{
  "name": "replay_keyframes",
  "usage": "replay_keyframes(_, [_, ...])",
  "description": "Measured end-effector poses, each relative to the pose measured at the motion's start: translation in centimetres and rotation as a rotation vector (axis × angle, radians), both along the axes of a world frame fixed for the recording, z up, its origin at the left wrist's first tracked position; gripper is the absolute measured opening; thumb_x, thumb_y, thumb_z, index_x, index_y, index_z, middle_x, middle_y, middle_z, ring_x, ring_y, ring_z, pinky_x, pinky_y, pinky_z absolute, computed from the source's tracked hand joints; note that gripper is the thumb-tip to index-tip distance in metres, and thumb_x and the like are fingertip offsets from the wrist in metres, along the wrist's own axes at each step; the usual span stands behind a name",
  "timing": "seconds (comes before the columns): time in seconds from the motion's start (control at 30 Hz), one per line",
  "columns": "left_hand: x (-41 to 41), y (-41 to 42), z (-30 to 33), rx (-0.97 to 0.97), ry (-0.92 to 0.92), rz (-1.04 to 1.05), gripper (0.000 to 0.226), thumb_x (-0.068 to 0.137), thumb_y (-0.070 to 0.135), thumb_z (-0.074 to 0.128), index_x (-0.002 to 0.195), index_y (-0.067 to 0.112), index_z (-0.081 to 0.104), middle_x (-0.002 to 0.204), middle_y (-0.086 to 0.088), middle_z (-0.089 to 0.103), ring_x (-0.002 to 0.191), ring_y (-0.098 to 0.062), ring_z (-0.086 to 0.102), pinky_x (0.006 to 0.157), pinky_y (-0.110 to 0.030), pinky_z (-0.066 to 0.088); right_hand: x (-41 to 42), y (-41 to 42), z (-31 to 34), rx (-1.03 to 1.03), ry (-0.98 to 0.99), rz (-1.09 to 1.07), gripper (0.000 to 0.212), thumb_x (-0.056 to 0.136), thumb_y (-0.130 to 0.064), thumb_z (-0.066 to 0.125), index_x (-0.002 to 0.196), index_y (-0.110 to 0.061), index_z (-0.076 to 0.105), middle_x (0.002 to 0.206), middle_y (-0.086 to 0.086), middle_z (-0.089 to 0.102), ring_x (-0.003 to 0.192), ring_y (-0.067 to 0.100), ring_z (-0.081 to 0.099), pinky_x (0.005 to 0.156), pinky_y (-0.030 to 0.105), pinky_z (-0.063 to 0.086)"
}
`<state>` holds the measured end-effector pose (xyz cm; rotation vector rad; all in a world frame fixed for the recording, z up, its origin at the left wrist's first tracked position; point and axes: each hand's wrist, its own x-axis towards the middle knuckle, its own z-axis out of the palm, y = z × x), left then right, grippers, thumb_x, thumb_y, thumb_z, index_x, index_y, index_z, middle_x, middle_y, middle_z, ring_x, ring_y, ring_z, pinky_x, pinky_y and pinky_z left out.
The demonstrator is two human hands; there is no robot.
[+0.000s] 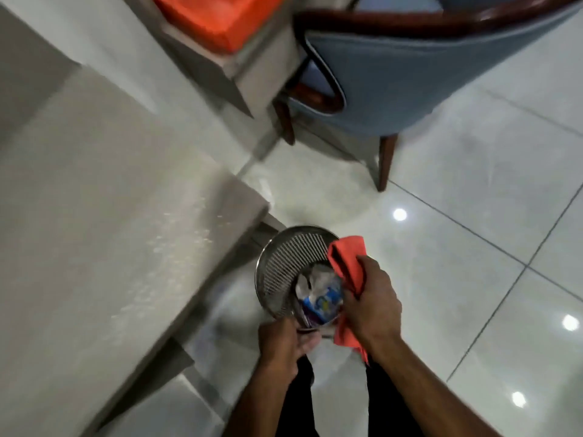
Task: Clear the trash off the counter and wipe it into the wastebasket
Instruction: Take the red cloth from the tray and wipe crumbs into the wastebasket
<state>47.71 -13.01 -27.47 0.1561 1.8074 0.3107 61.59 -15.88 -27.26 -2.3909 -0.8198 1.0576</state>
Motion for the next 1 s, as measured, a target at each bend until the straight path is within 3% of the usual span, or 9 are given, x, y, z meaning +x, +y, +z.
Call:
replay_keyframes(0.2, [-4.7, 0.5, 9.7, 0.066, -0.051, 0.11, 0.017, 0.085, -0.003, 0.051, 0.091, -0.012, 0.065, 0.072, -0.026, 0.071, 0.052, -0.031, 0.068, 0.048, -0.038, 0.061, -2.0, 1.7, 15.4, 0.354, 0.075, -0.125, 0.045, 0.083, -0.012, 0.053, 0.125, -0.028, 0.063, 0.106, 0.0, 0.074, 0.096, 0.023, 0.068, 0.081, 0.027, 0.048])
replay_keyframes(0.27, [-6.1, 0.7, 10.3, 0.059, -0.032, 0.085, 0.017, 0.089, 0.0, 0.054, 0.09, -0.013, 0.065, 0.059, -0.021, 0.072, 0.045, -0.029, 0.068, 0.051, -0.039, 0.062, -3.6, 5.0, 18.5, 0.496, -0.035, -0.031, 0.054, 0.084, -0.007, 0.055, 0.133, -0.028, 0.056, 0.116, 0.002, 0.071, 0.1, 0.022, 0.067, 0.085, 0.027, 0.05])
replay_keyframes(0.33, [-7.2, 0.3, 10.4, 0.055, -0.046, 0.119, 0.02, 0.092, 0.005, 0.053, 0.098, -0.012, 0.062, 0.074, -0.025, 0.074, 0.048, -0.03, 0.07, 0.043, -0.034, 0.059, -5.3, 9.9, 20.0, 0.583, -0.193, 0.16, 0.064, 0.085, -0.002, 0.054, 0.143, -0.026, 0.047, 0.135, 0.007, 0.061, 0.113, 0.025, 0.061, 0.096, 0.031, 0.047])
replay_keyframes(0.4, [-8.0, -0.1, 10.6, 0.086, -0.045, 0.127, 0.025, 0.094, 0.008, 0.049, 0.114, -0.004, 0.058, 0.095, -0.024, 0.071, 0.063, -0.031, 0.072, 0.047, -0.031, 0.058, -7.3, 15.4, 19.7, 0.469, -0.327, 0.501, 0.069, 0.088, -0.004, 0.051, 0.151, -0.023, 0.033, 0.153, 0.015, 0.041, 0.128, 0.034, 0.051, 0.108, 0.04, 0.04])
replay_keyframes(0.53, [-10.0, -0.3, 11.0, 0.105, -0.032, 0.22, 0.021, 0.092, 0.004, 0.05, 0.107, -0.005, 0.061, 0.074, -0.024, 0.069, 0.045, -0.033, 0.07, 0.039, -0.032, 0.056, -13.0, 20.0, 16.5, 0.05, -0.661, 1.062, 0.068, 0.094, -0.032, 0.047, 0.155, -0.024, 0.018, 0.16, 0.025, 0.016, 0.138, 0.056, 0.025, 0.115, 0.061, 0.02])
replay_keyframes(0.63, [-11.9, -0.4, 11.0, 0.112, -0.05, 0.204, 0.021, 0.093, 0.006, 0.05, 0.107, -0.004, 0.062, 0.088, -0.029, 0.071, 0.047, -0.033, 0.07, 0.041, -0.032, 0.057, -14.5, 16.2, 14.7, 0.072, -0.786, 1.215, 0.067, 0.095, -0.036, 0.047, 0.154, -0.019, 0.023, 0.157, 0.031, 0.023, 0.137, 0.058, 0.027, 0.113, 0.064, 0.022])
replay_keyframes(0.73, [-13.7, -1.2, 11.3, 0.127, -0.047, 0.206, 0.027, 0.091, 0.001, 0.042, 0.108, -0.006, 0.061, 0.095, -0.027, 0.071, 0.059, -0.035, 0.07, 0.046, -0.033, 0.059, -15.4, 7.9, 15.3, 0.117, -0.709, 1.416, 0.065, 0.078, -0.037, 0.066, 0.139, -0.017, 0.054, 0.137, 0.031, 0.054, 0.118, 0.057, 0.054, 0.094, 0.059, 0.05])
replay_keyframes(0.83, [-15.3, -2.2, 11.4, 0.125, -0.057, 0.231, 0.026, 0.093, 0.004, 0.044, 0.103, -0.01, 0.063, 0.076, -0.02, 0.068, 0.055, -0.033, 0.069, 0.049, -0.034, 0.059, -15.9, 2.7, 17.0, 0.164, -0.575, 1.448, 0.069, 0.048, -0.033, 0.087, 0.114, -0.021, 0.075, 0.113, 0.019, 0.073, 0.089, 0.038, 0.074, 0.063, 0.036, 0.062])
replay_keyframes(1.0, [-17.5, -3.2, 10.8, 0.043, -0.075, 0.252, 0.025, 0.093, 0.002, 0.047, 0.11, -0.01, 0.061, 0.099, -0.03, 0.069, 0.063, -0.037, 0.07, 0.041, -0.031, 0.056, -17.3, 10.1, 19.9, 0.37, -0.435, 1.019, 0.081, 0.058, -0.021, 0.089, 0.133, -0.008, 0.06, 0.129, 0.022, 0.065, 0.105, 0.04, 0.067, 0.082, 0.045, 0.059])
